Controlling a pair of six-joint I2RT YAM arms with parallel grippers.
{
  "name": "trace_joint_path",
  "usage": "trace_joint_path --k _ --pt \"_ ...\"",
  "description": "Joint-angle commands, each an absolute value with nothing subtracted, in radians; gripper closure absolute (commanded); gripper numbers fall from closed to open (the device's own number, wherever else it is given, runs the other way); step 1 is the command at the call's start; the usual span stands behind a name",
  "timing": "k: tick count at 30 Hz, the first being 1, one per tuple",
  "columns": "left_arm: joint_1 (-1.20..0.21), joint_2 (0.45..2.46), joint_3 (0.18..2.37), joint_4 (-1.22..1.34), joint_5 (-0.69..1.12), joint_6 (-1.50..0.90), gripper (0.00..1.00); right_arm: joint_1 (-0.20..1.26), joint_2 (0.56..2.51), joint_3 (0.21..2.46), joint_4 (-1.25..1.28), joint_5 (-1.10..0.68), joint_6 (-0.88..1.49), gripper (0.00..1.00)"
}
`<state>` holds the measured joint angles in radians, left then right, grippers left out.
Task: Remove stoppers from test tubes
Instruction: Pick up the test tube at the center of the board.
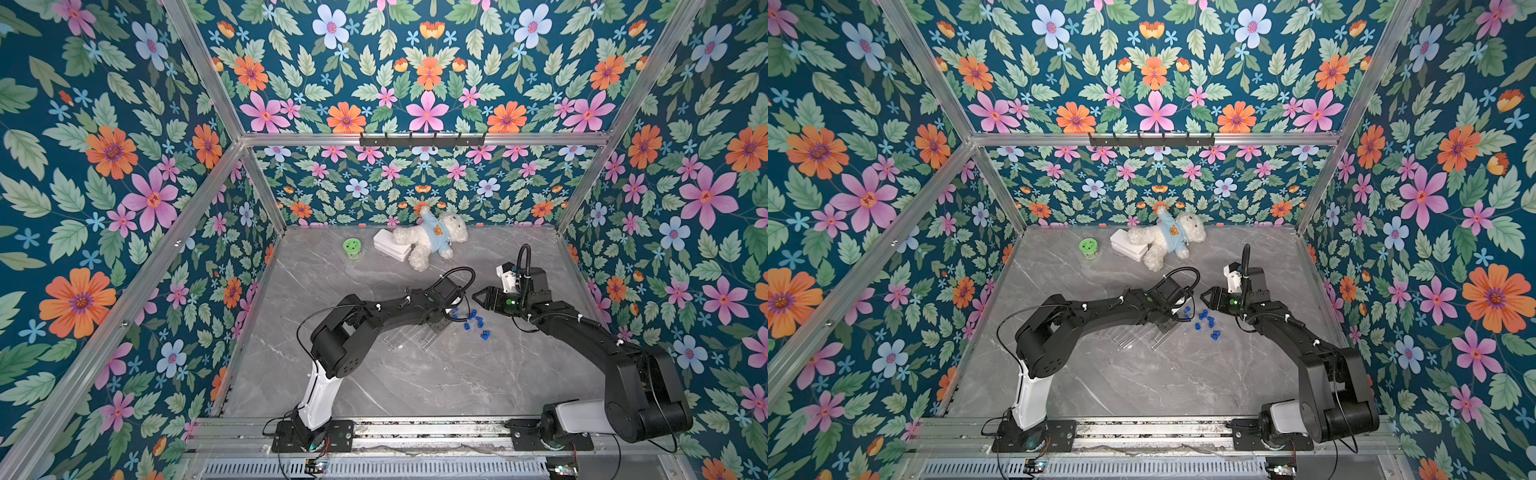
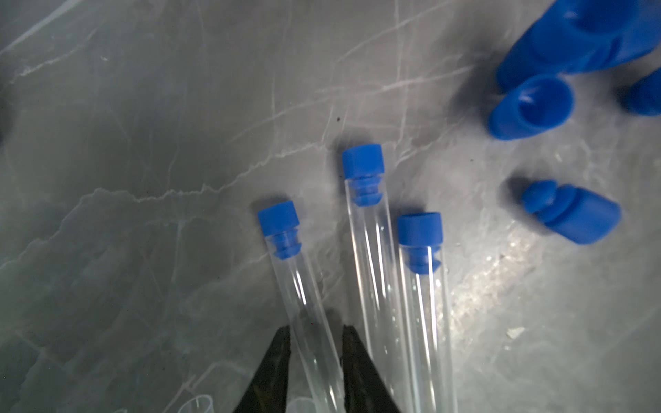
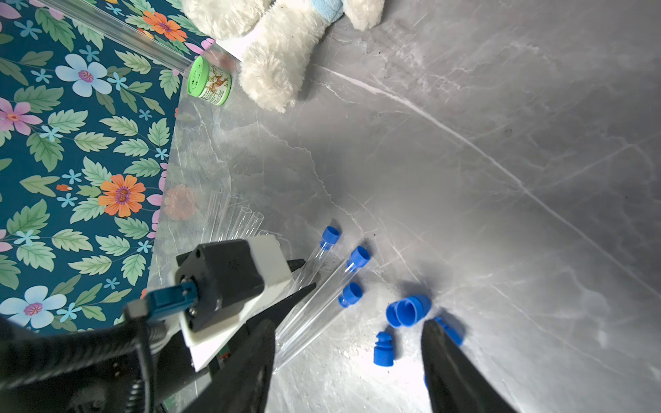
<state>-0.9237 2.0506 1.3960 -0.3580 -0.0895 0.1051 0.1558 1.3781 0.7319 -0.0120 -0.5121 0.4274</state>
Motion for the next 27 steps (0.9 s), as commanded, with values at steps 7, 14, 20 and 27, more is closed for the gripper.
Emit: trace_joint_path --k 7,14,20,27 --pt "-0.923 2.069 1.423 -0.394 -0.049 0.118 0.73 0.157 1.344 0.722 0.002 -0.470 0.431 0.31" --pt "-0.923 2.085 1.440 -0.415 -0.044 0.120 0.79 0.157 1.332 0.718 0.000 -0.453 0.426 0.30" --pt "-0.923 2.080 1.441 -0.416 -0.047 0.117 0.82 0.155 1.312 0.707 0.011 -0.445 0.425 0.30" --pt "-0.923 2.042 1.444 -0.413 -0.058 0.114 0.89 0.156 1.316 0.707 0.017 -0.459 0.426 0.30"
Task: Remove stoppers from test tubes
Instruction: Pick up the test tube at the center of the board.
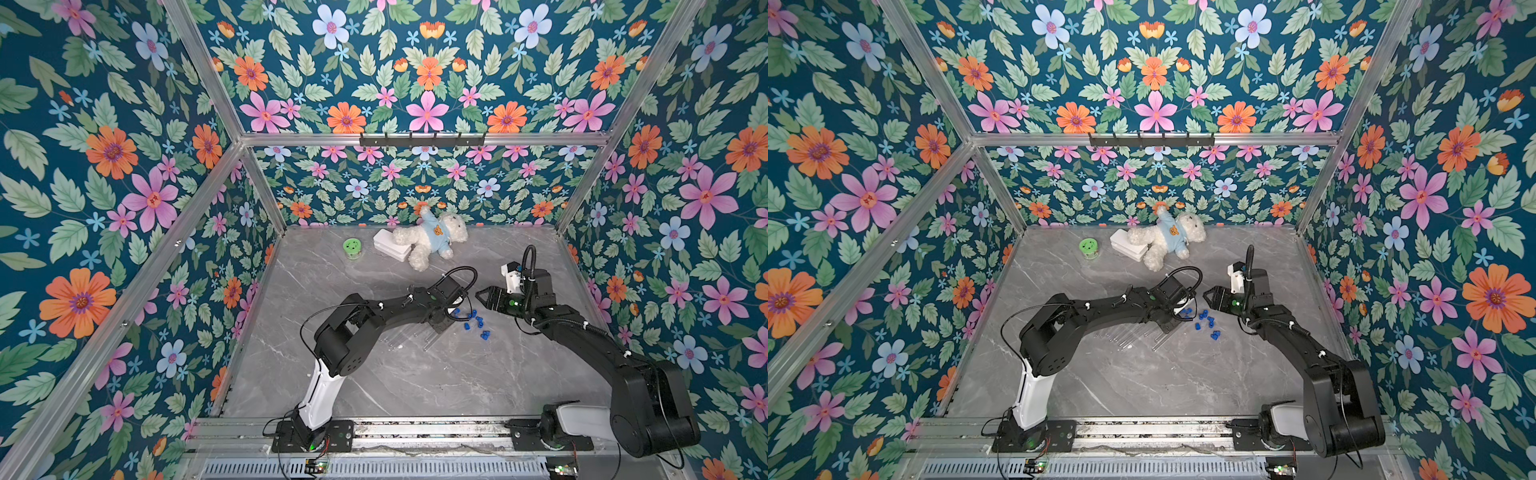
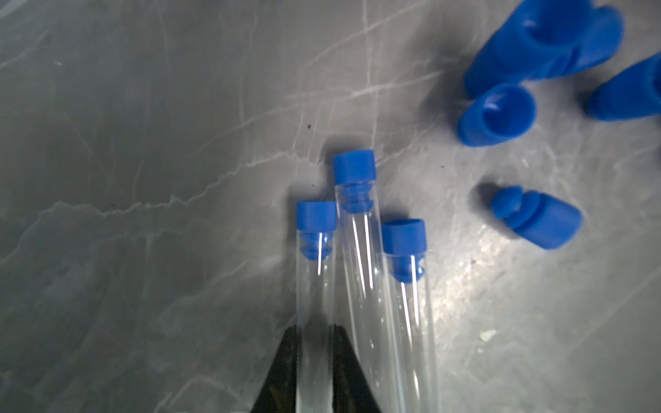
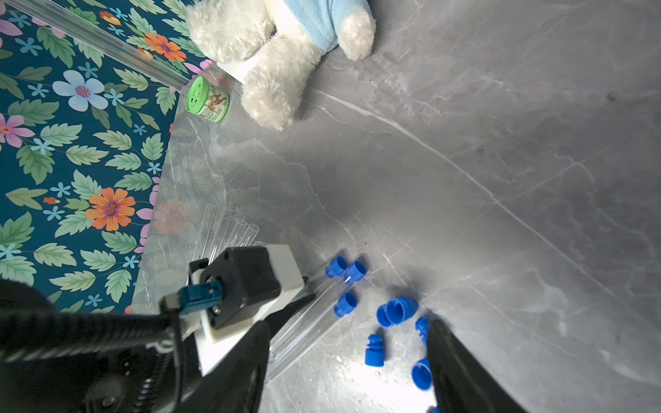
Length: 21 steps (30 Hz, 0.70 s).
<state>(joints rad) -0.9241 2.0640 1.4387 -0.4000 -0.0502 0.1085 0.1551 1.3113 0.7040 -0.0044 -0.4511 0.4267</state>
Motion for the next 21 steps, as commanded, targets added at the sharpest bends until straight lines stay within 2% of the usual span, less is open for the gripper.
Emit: trace_joint_path --k 1,10,16,21 --pt "-0.923 2.033 1.442 -0.413 -0.063 0.113 0.90 0.155 1.319 0.707 0.018 -0.463 0.426 0.30" --pt "-0.919 1.905 1.326 -0.370 -0.087 0.145 0.98 0.156 1.352 0.706 0.074 -0.571 0.438 0.29" --pt "-0.921 1.734 1.131 -0.210 0.018 0.151 0.99 0.157 1.426 0.697 0.228 -0.778 0.508 0.30" --pt "-0.920 1.633 1.011 -0.144 0.028 0.146 1.00 0.170 1.496 0.689 0.380 -0.904 0.586 0.31"
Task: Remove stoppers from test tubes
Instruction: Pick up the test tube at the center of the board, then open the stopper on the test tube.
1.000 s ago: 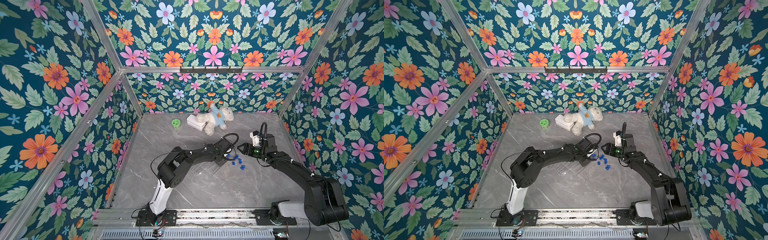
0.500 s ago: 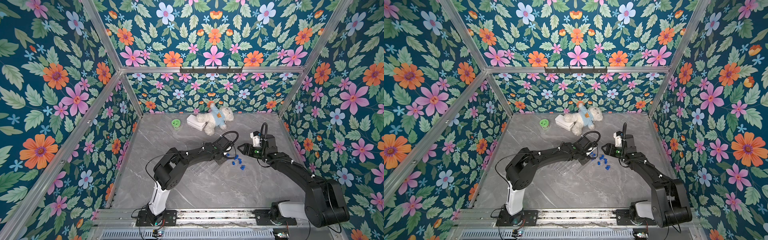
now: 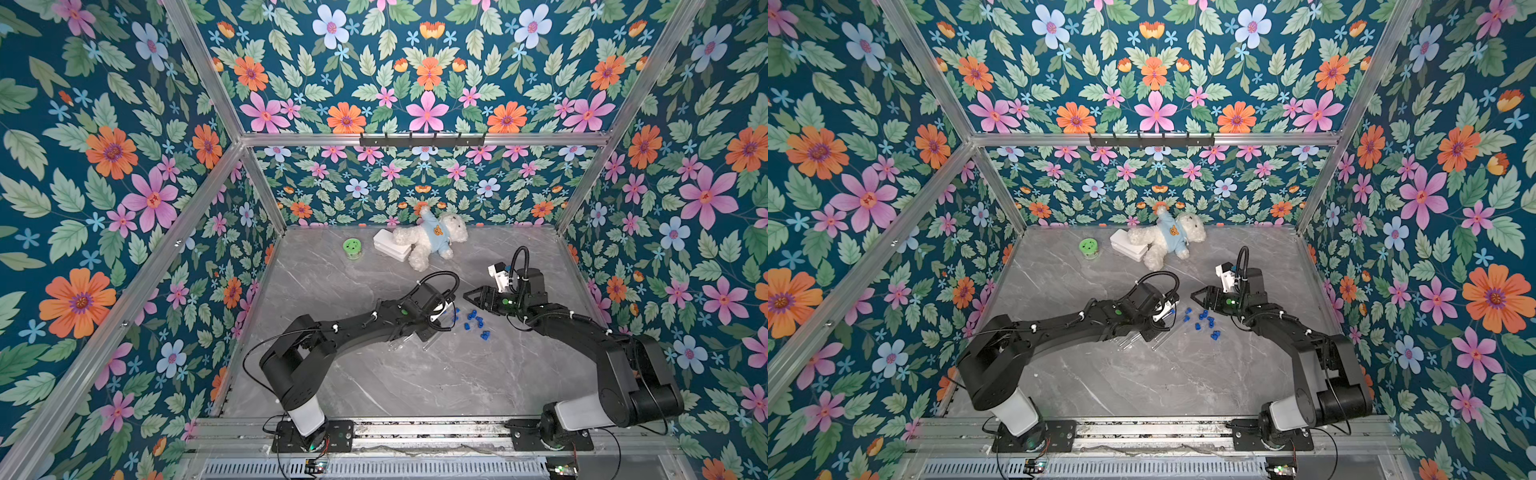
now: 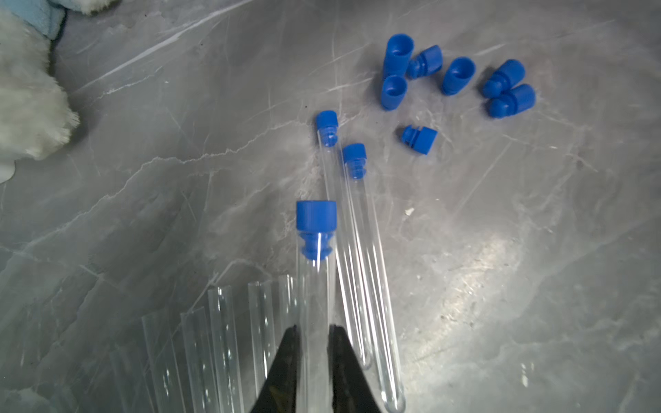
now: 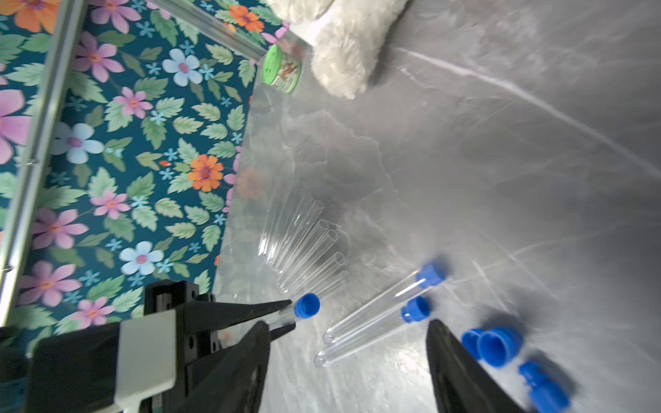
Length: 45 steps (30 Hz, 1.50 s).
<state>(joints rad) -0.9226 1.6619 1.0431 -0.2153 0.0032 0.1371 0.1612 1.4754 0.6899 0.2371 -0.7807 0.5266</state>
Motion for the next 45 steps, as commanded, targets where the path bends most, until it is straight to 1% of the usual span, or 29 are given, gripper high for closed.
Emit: trace_joint_path --k 1,8,14,26,30,41,45 --pt "-0.920 1.623 0.998 -0.141 0.027 0.146 1.00 0.177 1.504 0.693 0.388 -0.914 0.588 0.31" --pt "-0.921 1.565 0.950 -0.119 0.037 0.161 1.00 0.228 1.529 0.723 0.333 -0.907 0.544 0.33" --pt "-0.920 1.546 0.933 -0.092 0.038 0.171 1.00 0.267 1.575 0.762 0.274 -0.922 0.519 0.36" --pt "-0.920 1.549 0.928 -0.086 0.026 0.176 1.00 0.310 1.614 0.808 0.201 -0.967 0.486 0.47" --pt "-0.920 1.546 0.923 -0.082 0.025 0.176 1.00 0.314 1.630 0.815 0.205 -0.996 0.491 0.54" --pt "-0.920 1.540 0.921 -0.079 0.007 0.181 1.00 0.334 1.650 0.837 0.180 -1.023 0.482 0.56" --pt "-0.920 1.539 0.921 -0.080 0.006 0.182 1.00 0.337 1.649 0.839 0.175 -1.025 0.478 0.61"
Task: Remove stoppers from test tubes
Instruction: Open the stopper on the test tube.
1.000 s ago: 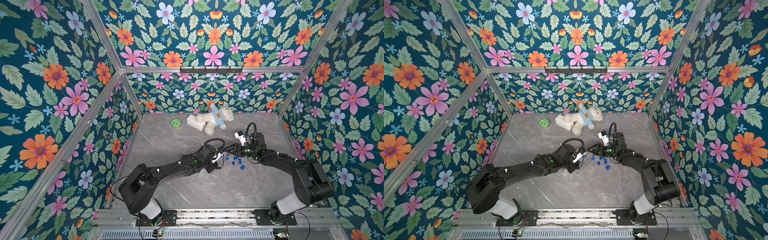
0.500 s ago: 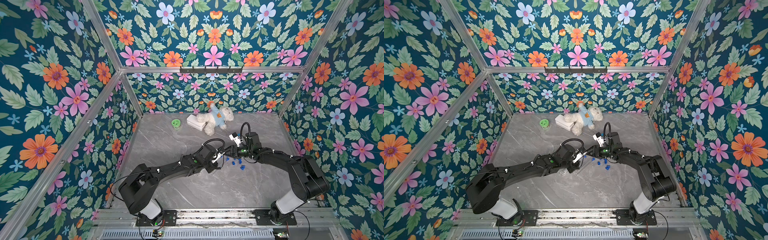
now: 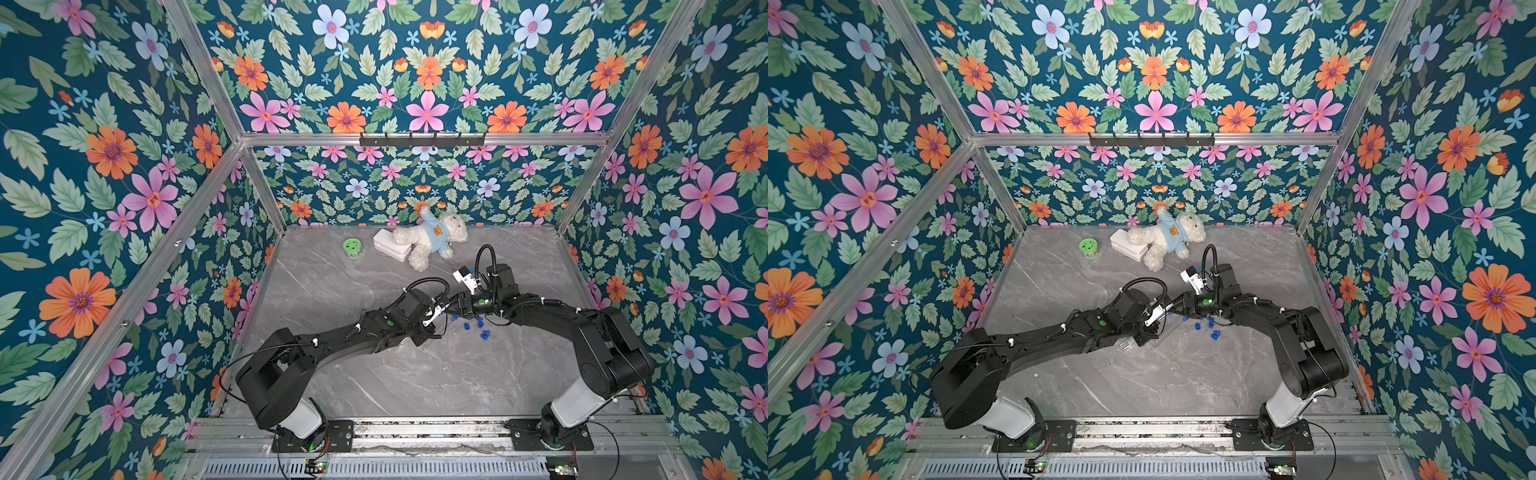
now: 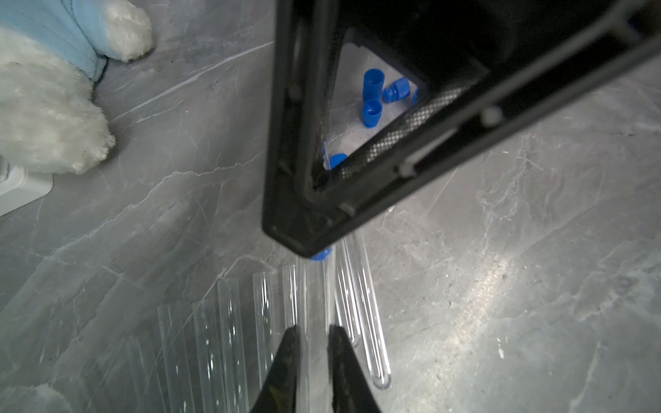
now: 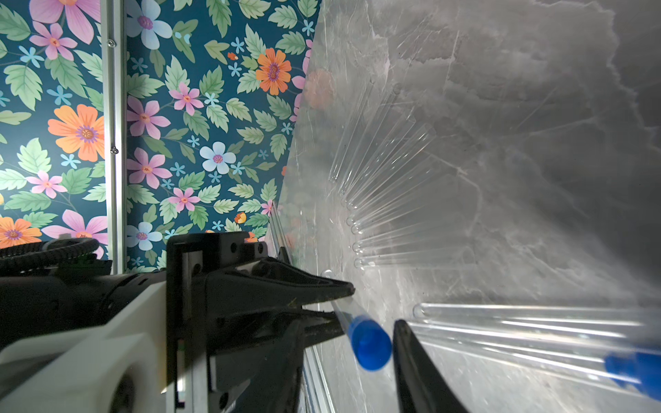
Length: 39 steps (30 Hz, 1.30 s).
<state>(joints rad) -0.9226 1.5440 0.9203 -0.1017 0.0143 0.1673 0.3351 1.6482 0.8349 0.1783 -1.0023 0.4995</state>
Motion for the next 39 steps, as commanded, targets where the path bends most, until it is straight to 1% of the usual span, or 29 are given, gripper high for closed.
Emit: trace_joint_path --k 1,2,10,19,24,31,35,39 --pt "-0.920 1.539 0.921 -0.080 0.005 0.182 1.00 0.337 1.649 0.841 0.173 -1.025 0.478 0.61" --pt "-0.921 1.539 0.920 -0.079 0.005 0.182 1.00 0.337 1.685 0.842 0.173 -1.025 0.477 0.62" --pt "-0.922 1.536 0.919 -0.077 0.000 0.182 1.00 0.341 1.699 0.850 0.163 -1.033 0.474 0.65" --pt "-0.920 1.541 0.923 -0.084 0.004 0.183 1.00 0.341 1.689 0.849 0.161 -1.026 0.472 0.74" --pt "-0.920 1.542 0.923 -0.089 0.009 0.185 1.00 0.342 1.685 0.848 0.163 -1.025 0.472 0.74" --pt "-0.920 1.542 0.923 -0.091 0.009 0.186 1.00 0.342 1.681 0.847 0.170 -1.020 0.476 0.72" --pt "-0.921 1.542 0.923 -0.092 0.012 0.186 1.00 0.342 1.680 0.845 0.173 -1.020 0.477 0.74" --pt "-0.920 1.545 0.924 -0.091 0.011 0.187 1.00 0.343 1.680 0.843 0.175 -1.020 0.478 0.79"
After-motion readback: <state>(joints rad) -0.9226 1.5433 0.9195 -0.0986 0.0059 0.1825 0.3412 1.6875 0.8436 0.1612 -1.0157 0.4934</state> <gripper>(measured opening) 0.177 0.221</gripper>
